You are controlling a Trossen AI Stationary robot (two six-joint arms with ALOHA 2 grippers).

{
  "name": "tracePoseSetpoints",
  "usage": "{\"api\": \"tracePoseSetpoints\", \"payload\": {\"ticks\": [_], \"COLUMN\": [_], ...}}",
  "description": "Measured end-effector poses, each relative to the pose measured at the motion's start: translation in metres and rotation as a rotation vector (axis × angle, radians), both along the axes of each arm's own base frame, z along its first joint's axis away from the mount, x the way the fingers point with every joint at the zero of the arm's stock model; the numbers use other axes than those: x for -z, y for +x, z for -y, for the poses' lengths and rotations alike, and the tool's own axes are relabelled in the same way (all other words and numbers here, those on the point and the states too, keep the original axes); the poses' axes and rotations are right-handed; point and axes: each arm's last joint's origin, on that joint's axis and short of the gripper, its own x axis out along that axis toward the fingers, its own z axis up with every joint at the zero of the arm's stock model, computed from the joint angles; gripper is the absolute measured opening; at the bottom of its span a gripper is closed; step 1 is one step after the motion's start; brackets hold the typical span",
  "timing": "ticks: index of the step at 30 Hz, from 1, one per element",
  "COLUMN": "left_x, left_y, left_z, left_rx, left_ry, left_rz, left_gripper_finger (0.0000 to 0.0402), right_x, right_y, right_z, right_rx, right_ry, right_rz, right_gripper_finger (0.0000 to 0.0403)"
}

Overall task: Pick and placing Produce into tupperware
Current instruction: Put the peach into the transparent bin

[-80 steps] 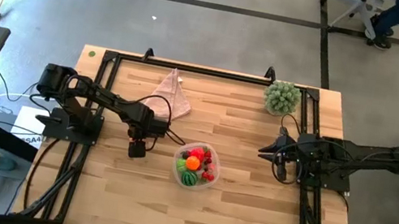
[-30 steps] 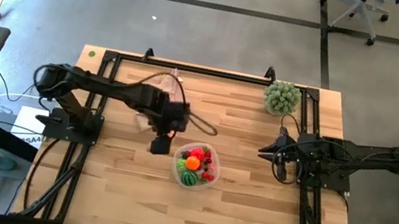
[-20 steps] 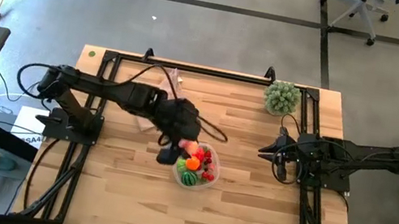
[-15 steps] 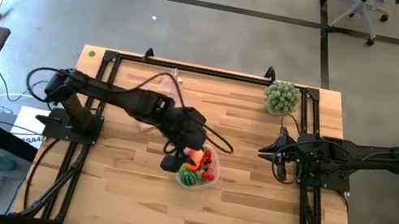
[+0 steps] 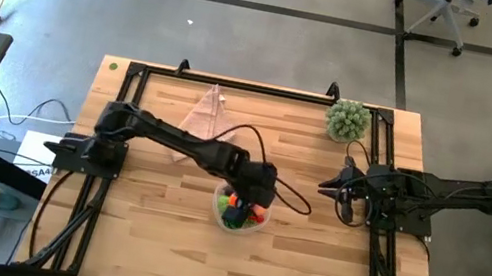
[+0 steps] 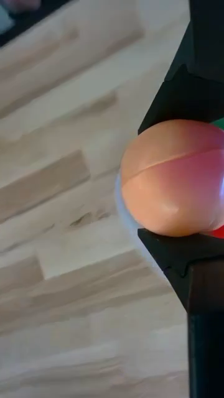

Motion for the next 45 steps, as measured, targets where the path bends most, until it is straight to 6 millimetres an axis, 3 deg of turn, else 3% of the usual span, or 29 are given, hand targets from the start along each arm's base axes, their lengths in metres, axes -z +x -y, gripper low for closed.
{"api": "tracePoseSetpoints", "payload": {"ticks": [6,8,12,17,25,35,45], "left_x": [0.030,0.037,0.044,0.044,0.048,0.058,0.062], "left_y": [0.014,0.011,0.014,0.015,0.015,0.015,0.016], "left_z": [-0.006,-0.009,-0.008,-0.008,-0.008,-0.008,-0.009], "left_rx": [-0.008,-0.015,-0.011,-0.009,-0.012,-0.019,-0.067], "left_ry": [0.006,0.007,0.006,0.004,0.002,-0.001,0.046], "left_rz": [-0.019,-0.073,-0.074,-0.063,-0.082,-0.115,-0.127], "left_gripper_finger": [0.0238,0.0243,0.0229,0.0214,0.0254,0.0233,0.0286], "right_x": [0.000,0.000,0.000,0.000,0.000,0.000,0.000], "right_y": [0.000,0.000,0.000,0.000,0.000,0.000,0.000], "right_z": [0.000,0.000,0.000,0.000,0.000,0.000,0.000], "right_rx": [-0.001,0.000,0.000,0.000,0.000,0.000,0.000], "right_ry": [0.000,0.000,0.000,0.000,0.000,0.000,0.000], "right_rz": [-0.002,-0.001,0.001,-0.003,-0.002,-0.003,-0.003], "right_gripper_finger": [0.0068,0.0068,0.0068,0.0068,0.0068,0.0068,0.0068]}}
